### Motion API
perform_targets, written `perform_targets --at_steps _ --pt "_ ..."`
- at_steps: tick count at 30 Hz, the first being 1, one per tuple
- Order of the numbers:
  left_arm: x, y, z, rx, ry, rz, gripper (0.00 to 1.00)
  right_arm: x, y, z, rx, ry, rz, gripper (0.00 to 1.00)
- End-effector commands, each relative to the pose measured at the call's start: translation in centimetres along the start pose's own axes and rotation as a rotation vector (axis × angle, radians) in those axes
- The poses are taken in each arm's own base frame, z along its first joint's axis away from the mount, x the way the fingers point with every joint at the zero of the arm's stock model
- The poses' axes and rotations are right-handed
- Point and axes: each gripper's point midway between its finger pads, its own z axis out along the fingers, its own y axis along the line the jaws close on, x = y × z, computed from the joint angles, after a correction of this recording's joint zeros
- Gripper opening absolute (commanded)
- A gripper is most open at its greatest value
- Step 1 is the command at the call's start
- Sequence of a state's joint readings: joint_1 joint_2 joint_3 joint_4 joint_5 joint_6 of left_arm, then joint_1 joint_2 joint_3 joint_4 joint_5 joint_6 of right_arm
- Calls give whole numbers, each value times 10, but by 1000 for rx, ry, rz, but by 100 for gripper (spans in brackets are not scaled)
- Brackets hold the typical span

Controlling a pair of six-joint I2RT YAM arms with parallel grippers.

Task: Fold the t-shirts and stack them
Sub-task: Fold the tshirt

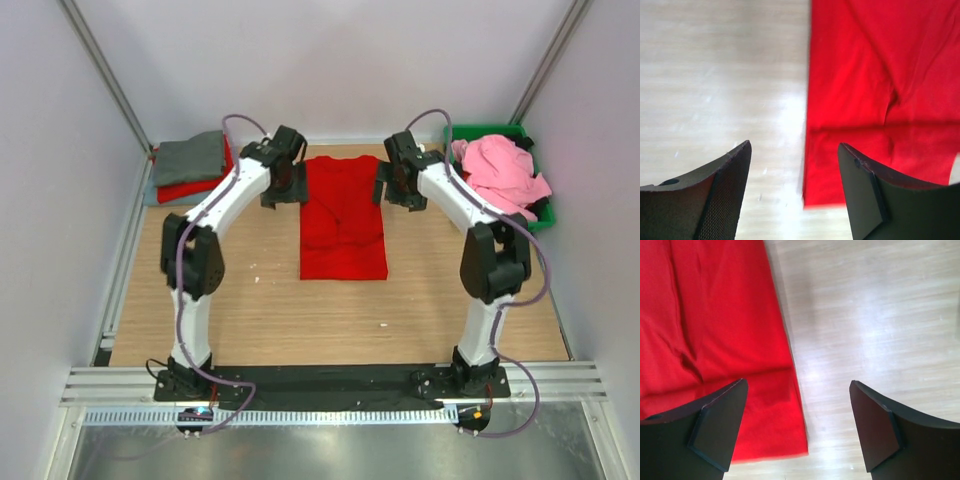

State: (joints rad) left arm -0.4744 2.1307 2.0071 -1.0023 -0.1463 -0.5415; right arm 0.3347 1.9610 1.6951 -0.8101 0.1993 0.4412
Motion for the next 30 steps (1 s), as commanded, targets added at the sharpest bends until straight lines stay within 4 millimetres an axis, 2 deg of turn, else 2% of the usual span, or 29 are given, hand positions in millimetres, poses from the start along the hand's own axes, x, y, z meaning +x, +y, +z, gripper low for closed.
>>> perform_targets --at_steps 1,2,3,4,5,6,7,8,9,10,11,13,16,22,24,25,30 --pt "22 12 -55 35 -40 -15 70 7 -8 -63 -82 -62 36 89" --pt "34 11 -56 61 -33 -22 70 37 -16 -57 -79 -7 60 89" --pt "54 13 -56 92 -33 -35 70 43 -10 -58 -130 -20 79 89" --pt "68 5 -56 151 -2 -62 71 74 -11 -62 -189 32 90 89" --pt "67 -4 -55 211 -43 -75 71 86 -5 -64 -240 55 114 89" --pt "96 0 -49 248 3 -77 72 90 -1 -63 -282 46 130 89" --pt "107 -7 -48 304 20 -102 73 114 -1 -63 -319 89 134 89" --pt "121 -7 -36 336 18 -116 74 116 3 -62 -351 81 151 88" --pt "124 -11 -40 376 10 -141 75 123 4 -61 -368 93 158 88" --pt "130 -14 -38 410 20 -151 75 140 1 -55 -373 129 162 88" --pt "136 -15 -31 435 10 -158 75 142 7 -57 -415 126 168 86" --pt "140 -17 -28 452 5 -182 75 155 5 -51 -415 152 184 84" --pt "148 -17 -17 462 14 -194 75 160 3 -42 -407 156 192 81" --pt "153 -16 0 451 14 -215 74 171 2 -18 -382 190 201 70" --pt "154 -18 5 452 17 -215 74 173 3 -13 -378 197 202 63" --pt "156 -18 8 449 23 -215 72 177 1 -9 -368 209 205 58" --pt "163 -19 21 438 44 -213 63 183 -3 -3 -350 216 204 49"
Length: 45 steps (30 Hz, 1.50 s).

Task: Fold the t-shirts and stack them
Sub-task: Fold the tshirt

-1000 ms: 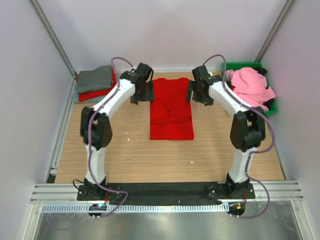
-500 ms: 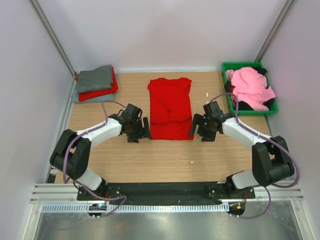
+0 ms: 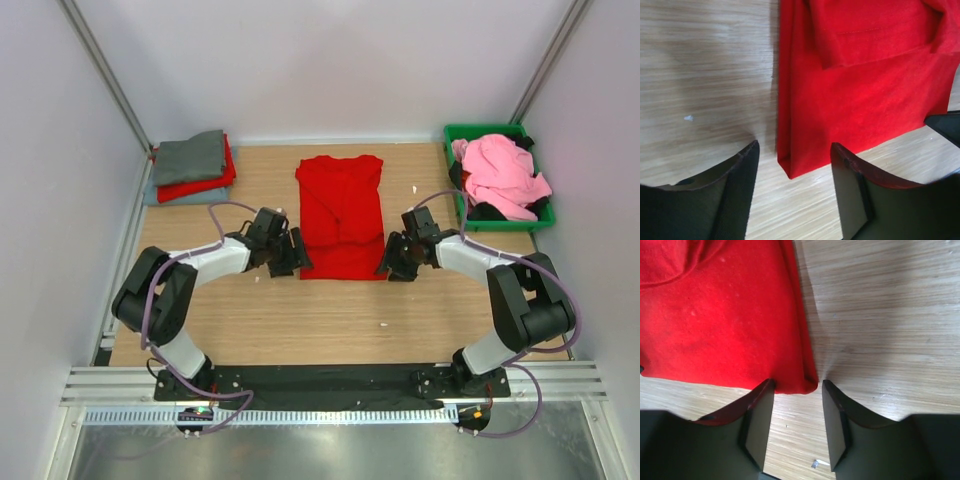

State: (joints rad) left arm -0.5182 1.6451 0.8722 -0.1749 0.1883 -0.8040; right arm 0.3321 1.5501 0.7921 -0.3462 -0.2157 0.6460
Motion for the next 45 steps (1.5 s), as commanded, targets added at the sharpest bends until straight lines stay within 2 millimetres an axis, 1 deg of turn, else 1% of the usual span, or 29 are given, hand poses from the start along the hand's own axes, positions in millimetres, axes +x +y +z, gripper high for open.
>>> perform_targets --at_steps 1,2,3,5,6,7,9,10,14,15,18,19,21,22,23,24,25,26,27,28,29,30,32,35,38,39,40,42,45 --pt "0 -10 9 47 -14 13 59 -3 1 3 -11 -27 -7 45" --pt "2 -9 10 43 -11 13 56 -2 0 4 -11 -27 -8 43" --pt "4 -7 13 37 -7 13 42 -1 -1 5 -9 -24 -9 40" --pt "6 -9 16 42 -9 11 32 2 -4 8 -6 -17 -7 30" --pt "8 -9 17 42 -2 11 20 5 -6 9 -3 -10 -7 27" --pt "10 -10 18 44 -1 13 14 5 -6 10 -3 -8 -7 20" --pt "12 -13 18 49 2 16 0 10 -8 10 -3 2 -5 13" --pt "16 -14 17 50 7 19 0 11 -9 9 -5 5 -5 8" --pt "32 -18 7 49 16 37 0 22 -16 -3 13 9 -2 2" --pt "37 -15 5 34 15 41 0 21 -15 -10 9 -13 -5 1" --pt "62 -15 -9 18 26 61 0 36 -28 -27 36 -23 11 1" --pt "74 -6 -12 -1 41 60 0 41 -30 -31 36 -20 18 1" --pt "80 -8 -24 1 16 59 0 56 -38 -39 54 2 36 1" --pt "95 -2 -27 -15 39 71 0 57 -37 -46 44 -13 36 1" --pt "97 -4 -34 -4 28 72 0 66 -41 -51 58 7 42 2" --pt "104 -5 -37 -3 36 71 1 73 -46 -53 66 18 44 6" --pt "113 3 -40 -27 54 72 4 77 -45 -60 56 14 47 14" --pt "115 2 -46 -22 46 72 14 84 -42 -62 35 27 45 28" --pt "125 8 -50 -48 68 79 23 88 -43 -65 37 30 52 48" --pt "126 9 -54 -57 67 81 33 92 -42 -72 31 31 53 56" --pt "124 15 -61 -96 47 91 48 93 -41 -79 34 34 59 66" --pt "127 19 -66 -111 58 94 51 86 -35 -84 15 1 50 70" --pt "120 21 -77 -144 29 116 58 79 -41 -100 63 -50 41 76" --pt "107 20 -99 -179 -16 144 56 60 -28 -123 58 -111 14 77" --pt "97 6 -108 -146 -58 157 49 51 -10 -122 -17 -129 9 65" --pt "91 -4 -108 -117 -77 160 48 52 -5 -117 -28 -113 -1 50" --pt "90 -6 -105 -120 -76 172 46 47 2 -114 -45 -128 -16 45" --pt "85 -19 -100 -100 -84 178 38 41 1 -103 0 -119 -27 28" --pt "85 -28 -84 -115 -72 205 29 33 1 -88 46 -100 -64 16"
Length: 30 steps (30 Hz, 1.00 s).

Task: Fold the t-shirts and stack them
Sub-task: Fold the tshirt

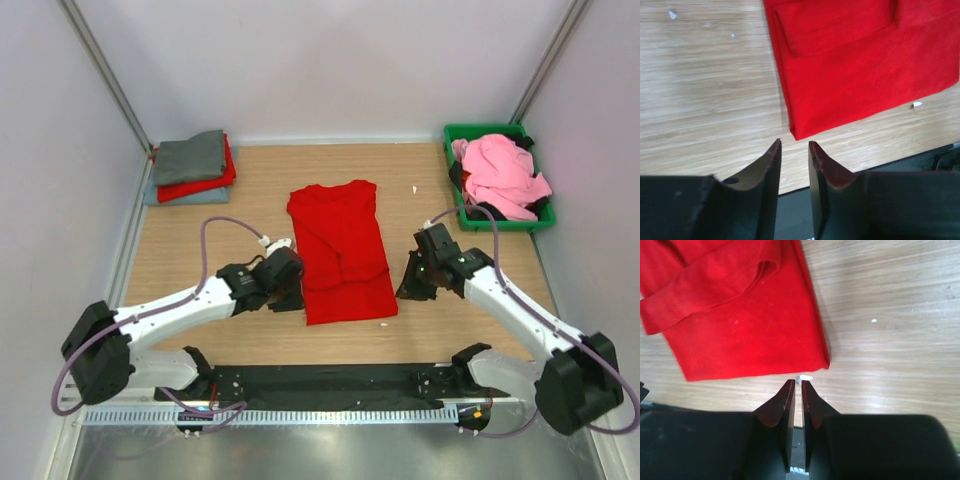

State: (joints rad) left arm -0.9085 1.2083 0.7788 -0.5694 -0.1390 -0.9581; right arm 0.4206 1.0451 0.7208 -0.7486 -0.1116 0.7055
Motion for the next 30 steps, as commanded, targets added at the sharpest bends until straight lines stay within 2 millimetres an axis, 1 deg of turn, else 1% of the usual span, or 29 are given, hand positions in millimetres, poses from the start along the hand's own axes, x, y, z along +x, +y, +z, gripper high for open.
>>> perform_targets --at_steps 1,2,3,5,6,7,8,10,11,15,16,20,22,24,25,27,28,30 --pt "-7 -11 18 -28 -14 47 26 -21 11 14 20 -36 -55 16" --pt "-6 -12 23 -33 -7 48 25 -24 14 17 22 -39 -62 15" --pt "-8 -19 27 -20 -15 53 25 -25 14 24 36 -27 -65 14" --pt "-2 -19 41 -38 10 63 24 -25 16 31 45 -20 -79 13" --pt "-4 -24 45 -30 6 66 24 -28 19 35 44 -24 -85 13" --pt "-4 -23 49 -37 9 70 24 -28 17 41 64 -11 -90 12" --pt "-1 -22 57 -54 21 78 24 -30 20 44 66 -8 -98 12" --pt "-4 -24 61 -60 20 93 24 -33 23 50 66 -10 -104 12" --pt "-4 -24 66 -73 25 100 23 -34 22 57 79 5 -108 12" --pt "-6 -24 73 -95 22 126 23 -38 26 73 91 20 -120 11" --pt "-8 -24 74 -99 19 130 23 -37 24 79 105 34 -120 11" --pt "-11 -25 77 -110 14 146 23 -42 26 93 121 47 -132 9" --pt "-12 -23 79 -123 16 157 23 -48 30 96 122 41 -142 9" --pt "-14 -23 81 -136 14 166 23 -50 29 100 137 49 -152 8" --pt "-15 -22 81 -144 15 170 23 -56 34 100 130 39 -154 8" --pt "-19 -23 81 -151 10 180 22 -57 34 104 144 51 -163 8" --pt "-21 -23 81 -159 9 182 23 -62 38 103 137 44 -169 8" --pt "-24 -20 80 -173 8 189 23 -62 38 106 147 56 -173 8"
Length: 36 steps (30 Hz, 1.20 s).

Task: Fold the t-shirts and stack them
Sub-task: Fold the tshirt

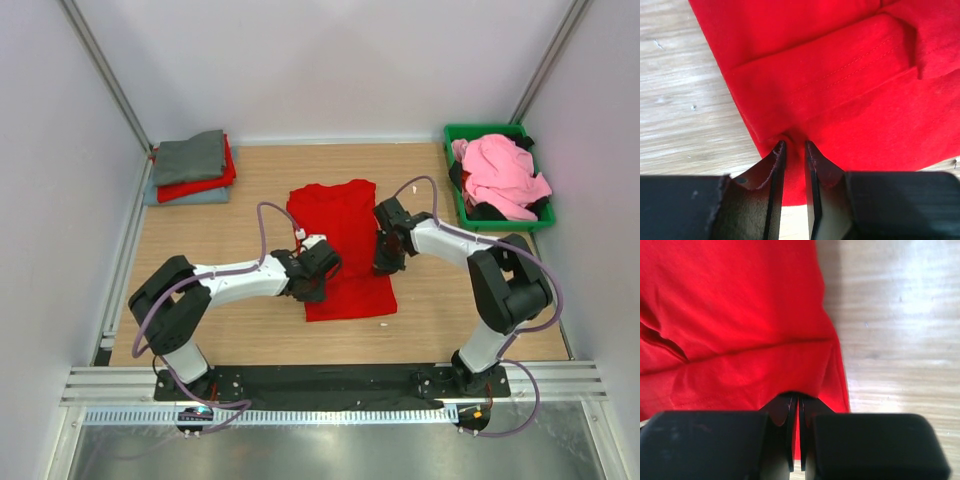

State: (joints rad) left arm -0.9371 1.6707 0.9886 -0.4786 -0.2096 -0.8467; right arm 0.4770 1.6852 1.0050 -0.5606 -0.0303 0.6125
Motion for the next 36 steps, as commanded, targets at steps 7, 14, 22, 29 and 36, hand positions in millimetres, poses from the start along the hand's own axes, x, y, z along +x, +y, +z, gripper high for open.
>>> perform_targets --at_steps 7,14,22,29,36 --pt "-10 14 -14 -61 -26 33 25 -38 15 4 25 -70 -60 8" --pt "-8 28 -27 -96 -32 43 31 -82 34 1 37 -101 -75 8" --pt "-11 38 -43 -115 -54 46 37 -121 38 -28 63 -174 -72 32" --pt "-2 31 -47 -26 -57 -3 65 -89 8 -71 55 -241 -43 77" --pt "19 16 -36 134 -46 -99 64 17 -18 -61 -103 -108 16 78"
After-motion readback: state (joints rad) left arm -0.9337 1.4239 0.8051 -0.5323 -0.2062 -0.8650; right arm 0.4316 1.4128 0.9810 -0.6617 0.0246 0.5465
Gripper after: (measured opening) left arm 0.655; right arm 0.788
